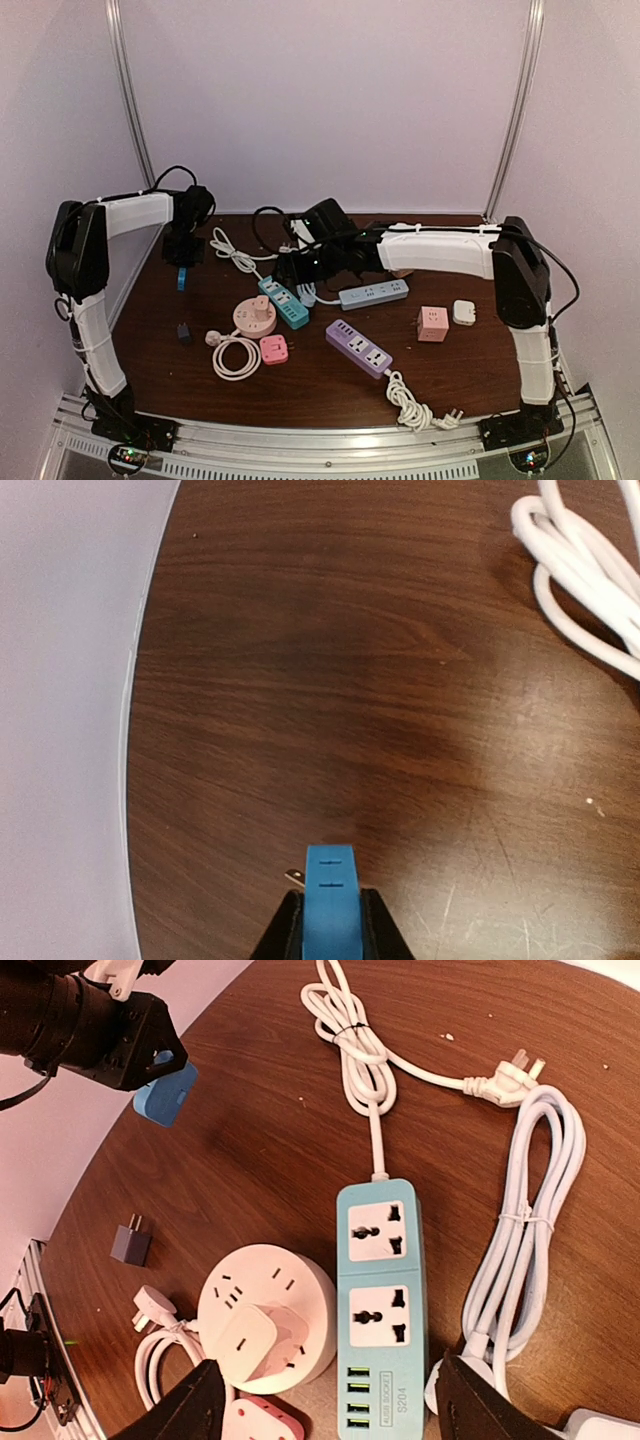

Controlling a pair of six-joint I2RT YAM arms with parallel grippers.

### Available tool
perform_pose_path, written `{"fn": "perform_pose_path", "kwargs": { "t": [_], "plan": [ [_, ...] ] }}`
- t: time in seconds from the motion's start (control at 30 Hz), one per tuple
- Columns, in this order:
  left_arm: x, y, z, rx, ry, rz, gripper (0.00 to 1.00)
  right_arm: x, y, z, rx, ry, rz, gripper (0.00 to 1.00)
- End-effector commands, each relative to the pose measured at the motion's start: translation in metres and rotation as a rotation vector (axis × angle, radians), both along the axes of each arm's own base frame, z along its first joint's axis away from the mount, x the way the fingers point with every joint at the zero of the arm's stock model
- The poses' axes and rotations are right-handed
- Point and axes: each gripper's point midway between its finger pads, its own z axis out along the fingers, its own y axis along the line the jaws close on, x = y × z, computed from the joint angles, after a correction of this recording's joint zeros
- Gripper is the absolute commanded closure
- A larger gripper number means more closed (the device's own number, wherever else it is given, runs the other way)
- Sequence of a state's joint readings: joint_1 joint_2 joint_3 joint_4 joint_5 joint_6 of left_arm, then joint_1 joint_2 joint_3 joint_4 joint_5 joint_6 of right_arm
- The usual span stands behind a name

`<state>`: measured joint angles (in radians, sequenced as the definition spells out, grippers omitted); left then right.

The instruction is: Pull the plug off the socket

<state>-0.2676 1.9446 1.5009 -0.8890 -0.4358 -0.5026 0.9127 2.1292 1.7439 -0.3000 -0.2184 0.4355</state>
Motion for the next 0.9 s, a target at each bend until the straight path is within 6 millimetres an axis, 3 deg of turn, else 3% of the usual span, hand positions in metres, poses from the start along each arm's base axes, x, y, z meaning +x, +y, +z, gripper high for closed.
{"fn": "perform_pose_path", "kwargs": {
  "t": [0.0,0.23,0.47,0.63,0.87],
  "plan": [
    [0.01,0.013,-0.007,0.051,0.021,0.003,0.82,0.007,-0.012,0.002,-0.014,-0.04,-0.04,0.26],
    [0.013,0.01,-0.027,0.018,0.045,-0.001,0.74,0.006,-0.008,-0.008,-0.02,-0.019,-0.034,0.26],
    [0.012,-0.001,-0.034,-0.052,0.053,-0.016,0.64,0.006,-0.004,-0.015,-0.027,0.006,-0.036,0.26],
    [0.016,-0.013,-0.022,-0.122,0.025,-0.045,0.54,0.001,0.005,-0.02,-0.032,0.025,-0.034,0.26],
    [0.011,-0.037,0.008,-0.282,-0.047,-0.092,0.52,-0.009,0.022,-0.03,-0.072,0.035,-0.031,0.26]
  ]
}}
